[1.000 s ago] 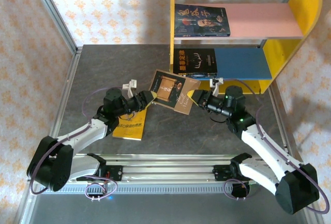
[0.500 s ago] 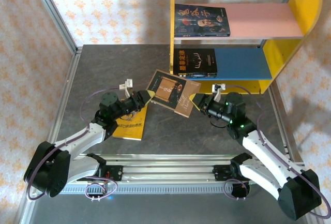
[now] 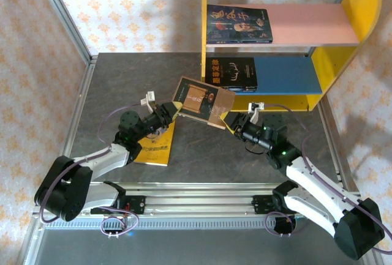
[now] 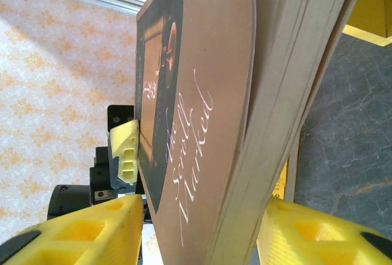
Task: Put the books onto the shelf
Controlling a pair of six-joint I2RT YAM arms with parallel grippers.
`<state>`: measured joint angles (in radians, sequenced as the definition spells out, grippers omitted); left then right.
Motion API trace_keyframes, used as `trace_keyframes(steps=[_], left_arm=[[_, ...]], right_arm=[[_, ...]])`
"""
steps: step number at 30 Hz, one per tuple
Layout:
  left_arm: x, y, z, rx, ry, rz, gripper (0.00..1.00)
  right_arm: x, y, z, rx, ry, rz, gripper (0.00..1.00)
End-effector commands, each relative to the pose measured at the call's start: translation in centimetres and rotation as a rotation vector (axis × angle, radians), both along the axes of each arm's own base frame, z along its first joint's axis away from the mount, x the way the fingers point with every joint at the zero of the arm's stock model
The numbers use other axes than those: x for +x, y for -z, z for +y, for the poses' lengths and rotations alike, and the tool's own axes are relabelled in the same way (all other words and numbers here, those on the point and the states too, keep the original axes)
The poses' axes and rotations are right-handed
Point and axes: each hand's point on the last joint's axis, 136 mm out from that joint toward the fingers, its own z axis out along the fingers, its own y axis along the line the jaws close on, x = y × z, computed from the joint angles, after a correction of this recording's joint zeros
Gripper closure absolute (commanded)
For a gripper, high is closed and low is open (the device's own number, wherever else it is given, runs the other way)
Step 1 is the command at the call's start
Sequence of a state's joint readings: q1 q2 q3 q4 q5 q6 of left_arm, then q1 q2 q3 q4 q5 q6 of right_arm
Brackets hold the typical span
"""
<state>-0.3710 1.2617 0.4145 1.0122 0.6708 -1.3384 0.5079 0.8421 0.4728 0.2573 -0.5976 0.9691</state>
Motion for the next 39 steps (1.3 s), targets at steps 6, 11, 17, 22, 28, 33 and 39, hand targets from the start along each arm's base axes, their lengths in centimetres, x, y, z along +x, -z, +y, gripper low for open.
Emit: trace_keyframes(steps=[6,11,17,22,28,33,39], left_arm=[[-0.5,-4.2,0.3,-0.115,0.011,-0.143,1.0],[-0.8,-4.2,0.1,-0.093,0.017,-0.143,1.0],[-1.3,-4.3,-0.2,-0.013,0.016,-0.146,1.0],[-1.9,-3.8,0.4,0.129,-0.022,-0.123,0.93],[-2.8,-3.6,2.1,0.278,-0.09,-0.09,0.71],[-2.8,-1.8,4.6,0.438,-0.192,0.062,0.48],[-3.4,-1.5,6.9,0.576,-0.273,0.127,0.42]], right_arm=[[1.2,-1.8,0.2,0.033,0.034,-0.059,0.52],[1.8,-2.4,0.3,0.029,0.044,-0.072,0.67],[1.8,-3.2,0.3,0.001,0.041,-0.097,0.91],[1.3,-3.9,0.2,-0.032,0.024,-0.127,0.95],[0.4,-5.0,0.3,-0.09,-0.029,-0.167,0.97],[-0.2,-5.8,0.1,-0.131,-0.049,-0.193,0.99],[-0.4,-6.1,-0.1,-0.129,-0.055,-0.202,0.99]])
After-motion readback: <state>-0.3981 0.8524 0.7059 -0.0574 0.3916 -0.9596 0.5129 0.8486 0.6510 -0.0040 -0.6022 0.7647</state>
